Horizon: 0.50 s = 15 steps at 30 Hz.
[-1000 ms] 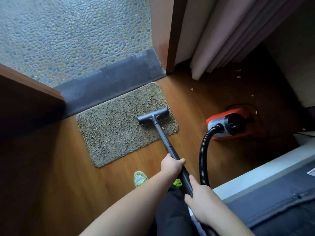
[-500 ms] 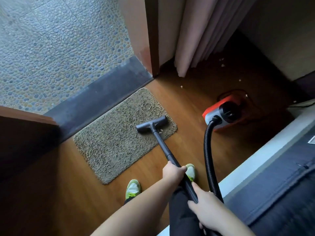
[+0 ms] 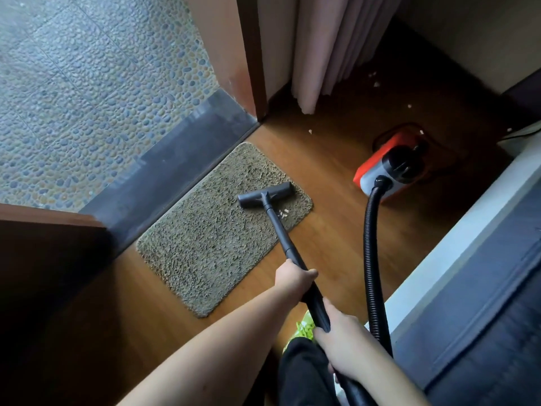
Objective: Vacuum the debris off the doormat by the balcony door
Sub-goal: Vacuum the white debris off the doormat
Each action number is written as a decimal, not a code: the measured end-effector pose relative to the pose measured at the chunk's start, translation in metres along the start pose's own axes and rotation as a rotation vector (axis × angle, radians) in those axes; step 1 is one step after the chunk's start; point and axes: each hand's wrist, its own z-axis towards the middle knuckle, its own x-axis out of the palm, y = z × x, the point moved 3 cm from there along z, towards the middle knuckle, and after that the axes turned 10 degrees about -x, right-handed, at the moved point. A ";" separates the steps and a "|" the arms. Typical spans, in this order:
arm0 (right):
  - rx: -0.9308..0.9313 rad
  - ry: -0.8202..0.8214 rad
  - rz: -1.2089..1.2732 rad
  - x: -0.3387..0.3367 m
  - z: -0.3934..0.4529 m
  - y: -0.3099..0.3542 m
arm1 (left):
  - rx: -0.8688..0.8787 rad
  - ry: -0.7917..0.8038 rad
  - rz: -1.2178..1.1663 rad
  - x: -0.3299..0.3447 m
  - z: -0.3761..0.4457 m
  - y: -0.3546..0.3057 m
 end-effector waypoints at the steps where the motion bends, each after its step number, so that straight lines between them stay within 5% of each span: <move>1: -0.001 -0.006 -0.002 0.001 0.000 -0.004 | 0.003 0.000 0.005 0.002 0.000 0.001; 15: 0.023 -0.040 -0.028 0.027 -0.044 -0.037 | 0.015 0.039 0.044 0.042 -0.026 0.046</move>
